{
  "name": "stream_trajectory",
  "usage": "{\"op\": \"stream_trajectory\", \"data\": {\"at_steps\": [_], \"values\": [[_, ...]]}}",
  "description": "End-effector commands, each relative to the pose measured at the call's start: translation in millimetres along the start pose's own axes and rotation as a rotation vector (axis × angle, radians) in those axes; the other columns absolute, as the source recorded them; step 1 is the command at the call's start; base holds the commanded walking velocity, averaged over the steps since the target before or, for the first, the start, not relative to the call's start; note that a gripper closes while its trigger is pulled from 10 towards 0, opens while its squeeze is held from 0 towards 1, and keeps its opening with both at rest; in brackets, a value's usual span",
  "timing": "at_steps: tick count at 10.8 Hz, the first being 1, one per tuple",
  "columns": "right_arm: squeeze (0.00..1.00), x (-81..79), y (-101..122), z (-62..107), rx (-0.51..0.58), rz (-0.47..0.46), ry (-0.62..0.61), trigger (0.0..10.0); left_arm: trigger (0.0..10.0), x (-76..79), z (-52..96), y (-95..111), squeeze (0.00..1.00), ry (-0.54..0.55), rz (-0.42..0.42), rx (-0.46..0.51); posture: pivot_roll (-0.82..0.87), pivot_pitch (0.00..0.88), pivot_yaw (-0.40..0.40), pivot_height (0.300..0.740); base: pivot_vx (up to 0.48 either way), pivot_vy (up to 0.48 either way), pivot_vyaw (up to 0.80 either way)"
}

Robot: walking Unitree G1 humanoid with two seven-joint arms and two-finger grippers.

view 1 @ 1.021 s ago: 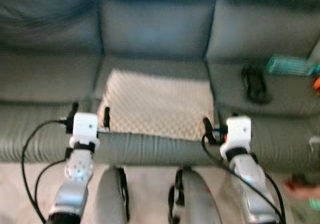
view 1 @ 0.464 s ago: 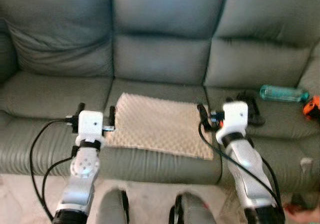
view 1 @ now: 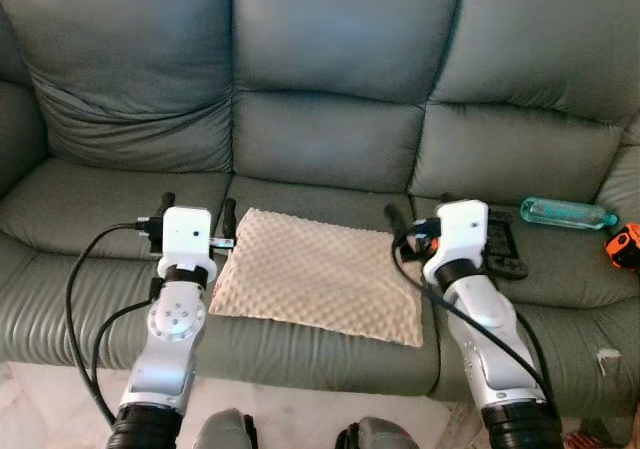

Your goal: Move the pillow to the sofa

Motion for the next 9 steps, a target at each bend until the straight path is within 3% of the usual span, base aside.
{"op": "stream_trajectory", "data": {"at_steps": [1, 5, 9], "values": [[0.0, -4.9, 8.3, -3.5, 0.031, 0.022, 0.03, 10.0, 10.0, -3.1, 0.6, -5.0, 0.0, 0.009, -0.002, -0.024, -0.02, 0.017, -0.063, 0.74, 0.0, 0.0, 0.79], [0.0, -8.4, 5.6, -6.2, 0.019, 0.012, 0.049, 10.0, 10.0, -0.4, -0.8, -8.8, 0.0, 0.005, 0.005, -0.043, -0.02, 0.021, -0.058, 0.74, 0.0, 0.0, 0.78], [0.0, -11.0, 2.9, -7.3, 0.014, 0.005, 0.061, 10.0, 10.0, 0.8, -1.8, -9.7, 0.0, 0.003, 0.006, -0.048, -0.02, 0.019, -0.059, 0.74, 0.0, 0.432, 0.77]]}}
Point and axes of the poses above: a point about 5 cm out from each wrist's last joint towards the gripper, its own z axis pointing back from the gripper into the wrist, its own y axis along the axis of the wrist's last joint, x = y × z, the point moved 4 cm from there along -z, pointing out of the wrist towards the gripper, and after that the axes turned 1 degree about -z, right-handed, at the moved point
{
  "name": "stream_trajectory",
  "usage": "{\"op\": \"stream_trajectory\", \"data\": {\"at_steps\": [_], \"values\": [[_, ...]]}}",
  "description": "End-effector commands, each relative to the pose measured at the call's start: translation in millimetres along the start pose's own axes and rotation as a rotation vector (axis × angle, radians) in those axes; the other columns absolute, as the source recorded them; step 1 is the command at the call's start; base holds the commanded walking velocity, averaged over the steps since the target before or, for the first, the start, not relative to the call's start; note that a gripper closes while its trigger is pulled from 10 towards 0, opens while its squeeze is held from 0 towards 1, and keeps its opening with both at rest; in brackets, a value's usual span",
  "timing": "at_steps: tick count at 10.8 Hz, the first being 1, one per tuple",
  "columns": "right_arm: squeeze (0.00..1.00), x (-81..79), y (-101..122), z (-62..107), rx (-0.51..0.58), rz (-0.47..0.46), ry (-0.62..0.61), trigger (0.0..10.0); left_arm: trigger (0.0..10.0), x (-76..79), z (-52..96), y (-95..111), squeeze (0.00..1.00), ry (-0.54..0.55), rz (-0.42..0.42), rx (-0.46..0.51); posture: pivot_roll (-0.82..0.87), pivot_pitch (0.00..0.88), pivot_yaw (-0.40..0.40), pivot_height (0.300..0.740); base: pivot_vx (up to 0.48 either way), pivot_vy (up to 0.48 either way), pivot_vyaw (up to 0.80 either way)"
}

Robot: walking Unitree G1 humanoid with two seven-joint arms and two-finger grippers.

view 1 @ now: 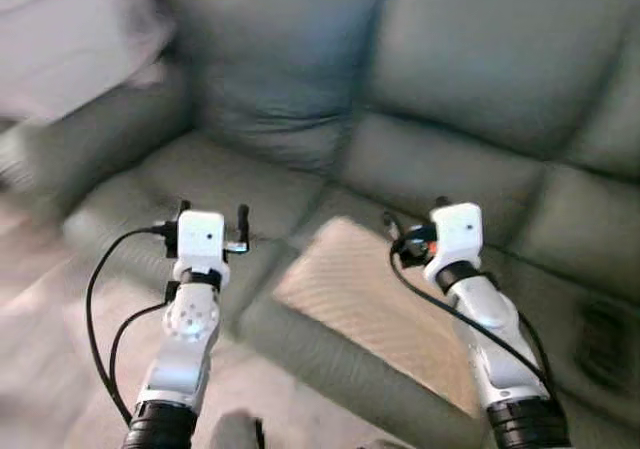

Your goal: Move the pillow to the sofa

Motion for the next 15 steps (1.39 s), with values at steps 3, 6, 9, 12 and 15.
{"op": "stream_trajectory", "data": {"at_steps": [3, 6, 9, 12, 15], "values": [[0.0, -10.1, 2.3, -3.0, 0.014, -0.015, 0.032, 10.0, 10.0, -6.2, -0.5, -3.9, 0.0, 0.015, -0.014, -0.02, -0.02, 0.023, -0.062, 0.74, 0.0, 0.48, 0.76], [0.0, -9.9, 1.8, -3.8, 0.014, -0.014, 0.032, 10.0, 10.0, -5.1, -1.7, -3.5, 0.0, 0.013, -0.018, -0.02, -0.02, 0.027, -0.061, 0.74, 0.0, 0.48, 0.72], [0.0, -10.0, 2.2, -5.7, 0.019, -0.021, 0.034, 10.0, 10.0, -5.3, -2.7, -3.3, 0.0, 0.018, -0.022, -0.022, -0.01, 0.025, -0.062, 0.74, 0.0, 0.48, 0.56], [0.0, -7.5, 1.5, -6.4, 0.018, -0.019, 0.011, 10.0, 10.0, -5.8, -3.2, -3.4, 0.0, 0.028, -0.038, -0.023, -0.01, 0.025, -0.06, 0.74, 0.0, 0.48, 0.14], [0.0, -5.2, 0.4, -3.9, 0.028, -0.071, 0.003, 10.0, 10.0, -6.6, 0.8, 3.2, 0.0, 0.031, -0.038, 0.011, 0.0, 0.045, -0.057, 0.74, 0.0, 0.16, 0.0]]}}
Point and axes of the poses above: a point about 5 cm out from each wrist's last joint towards the gripper, its own z axis pointing back from the gripper into the wrist, its own y axis along the axis of the wrist's last joint, x = y × z, the point moved 4 cm from there along -z, pointing out of the wrist towards the gripper, and after that the axes turned 1 degree about -z, right-handed, at the moved point
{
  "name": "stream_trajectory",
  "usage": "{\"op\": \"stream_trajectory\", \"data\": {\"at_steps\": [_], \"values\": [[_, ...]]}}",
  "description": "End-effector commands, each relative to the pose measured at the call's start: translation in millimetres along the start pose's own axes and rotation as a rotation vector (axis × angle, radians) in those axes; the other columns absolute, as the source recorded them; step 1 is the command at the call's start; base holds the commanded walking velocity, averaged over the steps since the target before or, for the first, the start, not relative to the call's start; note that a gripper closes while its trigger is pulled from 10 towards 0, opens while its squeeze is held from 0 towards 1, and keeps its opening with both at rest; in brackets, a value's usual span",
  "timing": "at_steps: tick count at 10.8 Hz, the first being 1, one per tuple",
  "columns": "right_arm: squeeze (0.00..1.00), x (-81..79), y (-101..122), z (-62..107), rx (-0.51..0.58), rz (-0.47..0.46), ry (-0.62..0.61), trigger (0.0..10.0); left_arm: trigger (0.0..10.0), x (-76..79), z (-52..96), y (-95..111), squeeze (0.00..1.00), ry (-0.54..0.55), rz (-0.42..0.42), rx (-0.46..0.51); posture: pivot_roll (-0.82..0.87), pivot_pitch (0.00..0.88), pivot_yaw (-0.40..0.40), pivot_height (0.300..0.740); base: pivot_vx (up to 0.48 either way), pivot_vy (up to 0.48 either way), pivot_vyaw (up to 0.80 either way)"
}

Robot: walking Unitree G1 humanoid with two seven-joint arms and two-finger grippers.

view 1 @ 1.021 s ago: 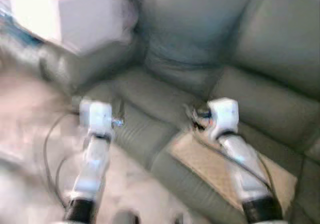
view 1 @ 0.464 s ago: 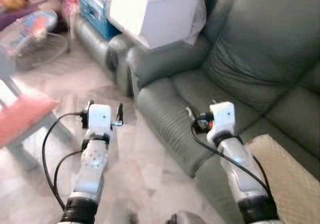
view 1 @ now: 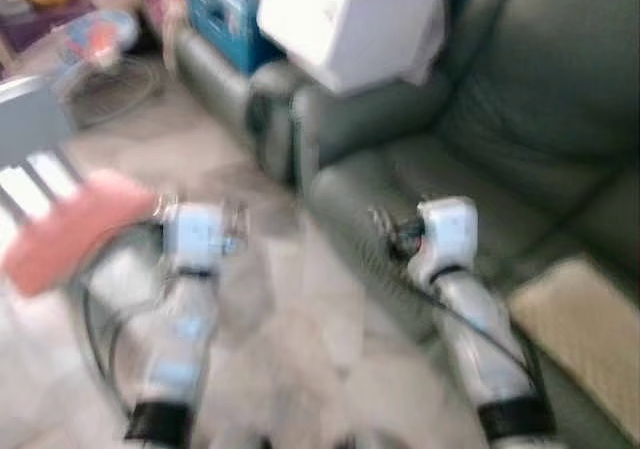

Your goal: Move the pillow to the sofa

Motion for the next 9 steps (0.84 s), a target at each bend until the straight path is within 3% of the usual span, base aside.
{"op": "stream_trajectory", "data": {"at_steps": [1, 3, 9], "values": [[0.0, -3.5, 10.7, -2.6, 0.045, -0.008, 0.018, 10.0, 10.0, -8.0, 1.1, -0.1, 0.0, 0.01, -0.025, 0.002, 0.0, 0.045, -0.057, 0.74, 0.0, 0.0, 0.0], [0.0, -15.8, 7.3, -1.1, 0.039, -0.034, 0.054, 10.0, 10.0, -11.5, 3.8, -1.3, 0.0, 0.002, -0.022, -0.005, 0.01, 0.051, -0.054, 0.74, 0.0, 0.0, 0.73], [0.0, -16.2, 10.3, -0.4, 0.051, -0.033, 0.074, 10.0, 10.0, -15.4, 5.1, -1.1, 0.0, 0.024, -0.029, -0.014, 0.01, 0.06, -0.056, 0.74, 0.0, 0.0, 0.73]]}}
Point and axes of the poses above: a point about 5 cm out from each wrist's last joint towards the gripper, its own z axis pointing back from the gripper into the wrist, its own y axis along the axis of the wrist's last joint, x = y × z, the point moved 4 cm from there along -z, pointing out of the wrist towards the gripper, and after that the axes turned 1 degree about -z, right-handed, at the moved point
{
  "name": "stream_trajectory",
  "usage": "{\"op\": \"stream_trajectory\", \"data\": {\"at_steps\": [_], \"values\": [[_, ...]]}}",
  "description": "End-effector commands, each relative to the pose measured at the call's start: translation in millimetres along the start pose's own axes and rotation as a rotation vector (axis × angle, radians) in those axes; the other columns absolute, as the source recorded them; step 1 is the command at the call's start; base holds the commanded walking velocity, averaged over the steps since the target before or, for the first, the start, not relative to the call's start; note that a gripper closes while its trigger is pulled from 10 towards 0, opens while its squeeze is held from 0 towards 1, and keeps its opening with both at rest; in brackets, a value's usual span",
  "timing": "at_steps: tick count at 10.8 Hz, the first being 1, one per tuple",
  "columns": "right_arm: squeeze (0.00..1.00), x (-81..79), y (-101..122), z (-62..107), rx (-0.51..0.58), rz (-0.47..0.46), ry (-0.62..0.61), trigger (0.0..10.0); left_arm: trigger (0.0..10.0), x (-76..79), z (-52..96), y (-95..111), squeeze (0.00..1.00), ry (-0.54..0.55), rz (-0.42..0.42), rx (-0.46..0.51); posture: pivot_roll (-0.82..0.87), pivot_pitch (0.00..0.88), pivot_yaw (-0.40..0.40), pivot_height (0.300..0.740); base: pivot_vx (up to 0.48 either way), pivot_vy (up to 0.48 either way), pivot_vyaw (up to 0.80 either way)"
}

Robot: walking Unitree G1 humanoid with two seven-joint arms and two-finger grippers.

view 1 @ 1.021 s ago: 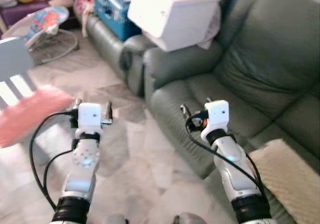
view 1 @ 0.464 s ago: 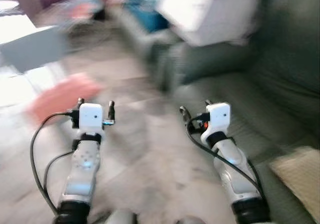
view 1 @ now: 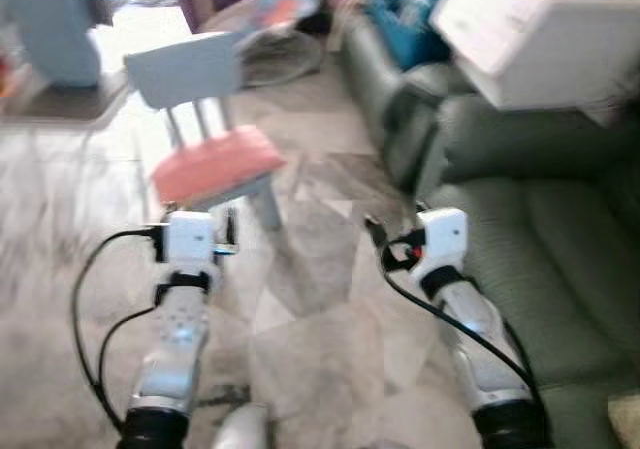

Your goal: Move the pillow to the sofa

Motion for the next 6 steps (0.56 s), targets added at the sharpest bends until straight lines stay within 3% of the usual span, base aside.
{"op": "stream_trajectory", "data": {"at_steps": [1, 2, 4, 6], "values": [[0.0, -5.0, 4.7, -1.1, 0.021, -0.008, 0.014, 10.0, 10.0, -10.5, 3.7, -2.7, 0.0, 0.025, -0.016, -0.012, 0.02, 0.06, -0.059, 0.74, 0.0, 0.0, 0.73], [0.0, -3.2, 4.8, -0.1, 0.027, -0.005, -0.003, 10.0, 10.0, -12.4, 5.7, -5.5, 0.0, 0.027, -0.021, -0.021, 0.02, 0.06, -0.059, 0.74, 0.0, 0.0, 0.73], [0.0, 17.0, 2.0, 8.7, 0.024, 0.005, -0.089, 10.0, 10.0, -22.0, 16.5, -14.2, 0.0, 0.028, -0.044, -0.055, 0.02, 0.064, -0.056, 0.74, 0.0, 0.0, 0.72], [0.0, 35.5, -14.2, 29.9, -0.034, 0.018, -0.156, 10.0, 10.0, -33.4, 24.3, -18.1, 0.0, 0.037, -0.066, -0.072, 0.04, 0.069, -0.059, 0.74, 0.0, 0.0, 0.48]]}}
Point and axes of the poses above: a point about 5 cm out from each wrist's last joint towards the gripper, its own z axis pointing back from the gripper into the wrist, its own y axis along the axis of the wrist's last joint, x = y × z, the point moved 4 cm from there along -z, pointing out of the wrist towards the gripper, and after that the axes turned 1 degree about -z, right-handed, at the moved point
